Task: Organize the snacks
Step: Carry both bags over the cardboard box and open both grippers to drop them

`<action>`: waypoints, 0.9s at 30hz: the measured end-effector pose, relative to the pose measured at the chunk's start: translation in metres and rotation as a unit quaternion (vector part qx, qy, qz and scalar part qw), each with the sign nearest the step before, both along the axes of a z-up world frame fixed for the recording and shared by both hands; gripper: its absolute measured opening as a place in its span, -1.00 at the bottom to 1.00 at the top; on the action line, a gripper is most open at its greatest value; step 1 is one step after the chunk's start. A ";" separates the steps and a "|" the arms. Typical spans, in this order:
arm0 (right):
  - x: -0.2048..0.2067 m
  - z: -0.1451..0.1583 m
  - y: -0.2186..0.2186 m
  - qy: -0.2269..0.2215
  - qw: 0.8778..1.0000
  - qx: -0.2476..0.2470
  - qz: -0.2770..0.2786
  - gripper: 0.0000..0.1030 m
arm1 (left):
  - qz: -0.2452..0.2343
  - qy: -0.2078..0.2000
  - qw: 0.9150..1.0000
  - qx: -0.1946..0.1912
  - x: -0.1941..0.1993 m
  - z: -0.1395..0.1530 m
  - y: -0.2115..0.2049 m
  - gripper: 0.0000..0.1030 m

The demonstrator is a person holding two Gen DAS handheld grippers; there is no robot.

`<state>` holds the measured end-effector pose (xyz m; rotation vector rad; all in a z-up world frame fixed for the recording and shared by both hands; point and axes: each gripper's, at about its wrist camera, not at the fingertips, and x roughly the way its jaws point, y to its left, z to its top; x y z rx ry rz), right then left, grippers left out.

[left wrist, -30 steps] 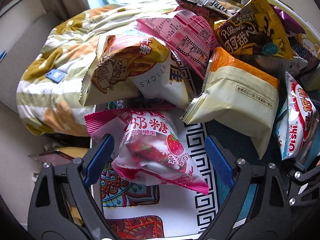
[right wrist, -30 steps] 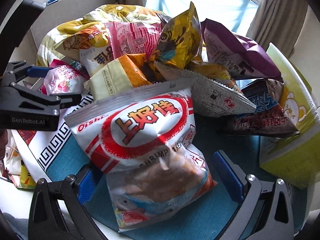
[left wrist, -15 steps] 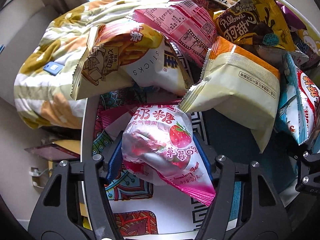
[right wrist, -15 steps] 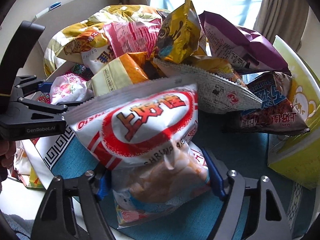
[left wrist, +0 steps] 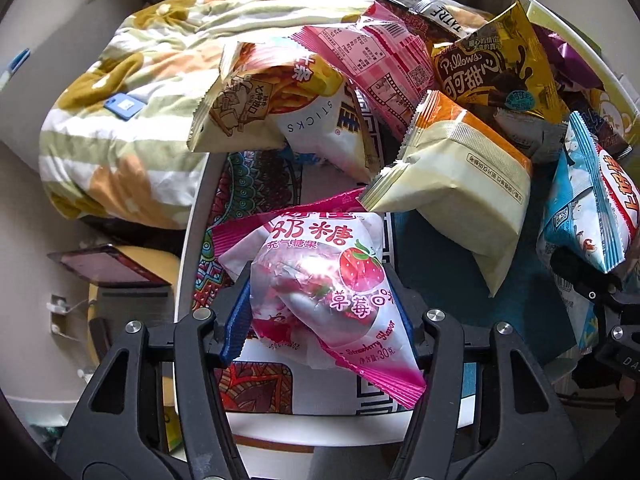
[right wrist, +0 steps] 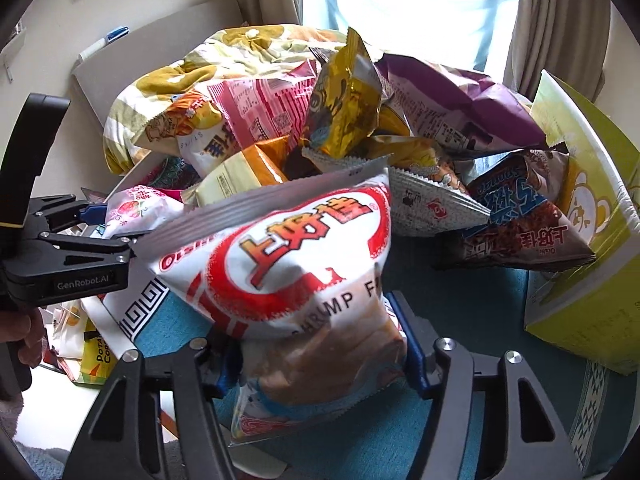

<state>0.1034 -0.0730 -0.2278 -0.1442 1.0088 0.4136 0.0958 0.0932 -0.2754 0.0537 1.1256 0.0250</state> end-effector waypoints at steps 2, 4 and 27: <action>-0.002 0.003 0.004 -0.001 1.000 0.001 0.002 0.16 | 0.014 -0.002 1.000 0.002 -0.003 0.004 0.001 0.06; -0.003 0.007 -0.001 0.000 1.000 0.008 0.002 0.16 | 0.026 -0.004 1.000 -0.002 -0.006 0.008 0.004 0.06; -0.026 0.111 -0.071 -0.077 0.996 0.051 0.008 0.15 | 0.043 -0.124 0.991 -0.002 -0.024 0.143 -0.074 0.05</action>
